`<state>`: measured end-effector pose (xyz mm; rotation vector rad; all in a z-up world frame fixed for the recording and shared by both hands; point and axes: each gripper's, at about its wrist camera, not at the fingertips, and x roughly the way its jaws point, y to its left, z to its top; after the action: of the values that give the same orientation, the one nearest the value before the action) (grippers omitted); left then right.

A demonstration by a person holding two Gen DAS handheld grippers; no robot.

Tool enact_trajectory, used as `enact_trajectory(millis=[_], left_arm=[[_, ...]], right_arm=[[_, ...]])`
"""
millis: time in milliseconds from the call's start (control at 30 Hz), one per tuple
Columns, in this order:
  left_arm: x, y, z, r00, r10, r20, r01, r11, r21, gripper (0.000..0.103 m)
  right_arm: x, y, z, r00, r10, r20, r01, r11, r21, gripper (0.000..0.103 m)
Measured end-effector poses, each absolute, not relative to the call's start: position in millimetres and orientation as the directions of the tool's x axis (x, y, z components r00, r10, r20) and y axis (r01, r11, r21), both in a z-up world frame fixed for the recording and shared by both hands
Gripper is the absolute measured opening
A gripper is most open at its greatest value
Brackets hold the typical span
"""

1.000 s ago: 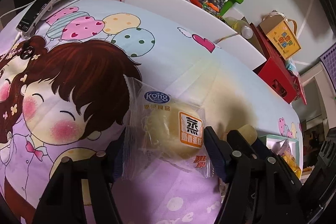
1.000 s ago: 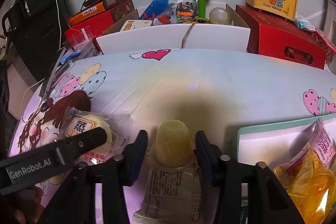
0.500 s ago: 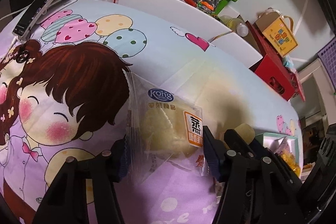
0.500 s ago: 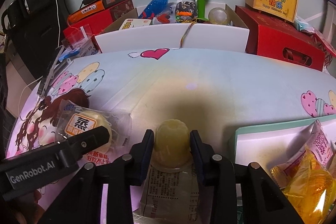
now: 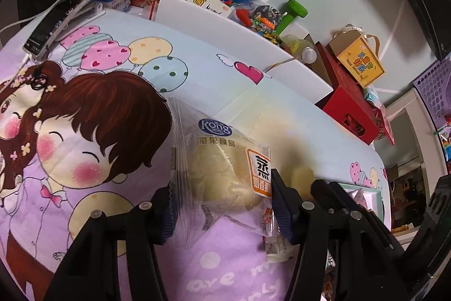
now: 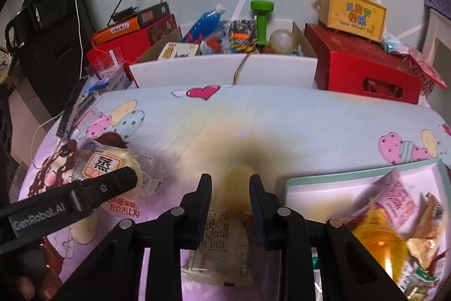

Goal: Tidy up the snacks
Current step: 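Grasp the Kong bun bag with the left tool while the right tool grasps the milk pack's bottle top, then lift both held snacks and carry them over the tray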

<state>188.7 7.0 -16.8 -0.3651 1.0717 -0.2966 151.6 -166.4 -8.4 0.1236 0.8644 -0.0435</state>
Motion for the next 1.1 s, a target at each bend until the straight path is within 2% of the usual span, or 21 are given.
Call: enact_trajectory(millis=[267,567,700,800,1100], left_arm=[[178.7,10.5,-4.2,0.465,-0.386,-0.797,0.057,0.911,-0.408,0.059],[184.8,17.2,-17.9,0.449,-0.371,-0.813,0.014,0.912,-0.409,0.059],[186.9,19.2,-21.7,0.449,-0.365,-0.816,0.003,0.913,-0.407,0.059],[187.9,19.6,-22.8,0.448,-0.37,-0.814,0.001,0.91,-0.414,0.059],[192.4,21.8,-31.4,0.437,-0.381,-0.815,-0.011,0.904,-0.428,0.059]], right_arm=[[143.1,-169.2,1.9,0.66,0.025,-0.751,0.084,0.991,0.107,0.029],[153.1,-180.5,-13.3,0.655,0.049,-0.754,0.108,0.981,0.158,0.032],[158.1,-183.8,-19.4,0.654,0.062,-0.754,0.12,0.975,0.185,0.036],[161.1,-180.4,-22.1,0.651,0.065,-0.756,0.111,0.977,0.179,0.047],[181.9,-180.2,-33.0,0.565,0.035,-0.824,0.146,0.979,0.141,0.048]])
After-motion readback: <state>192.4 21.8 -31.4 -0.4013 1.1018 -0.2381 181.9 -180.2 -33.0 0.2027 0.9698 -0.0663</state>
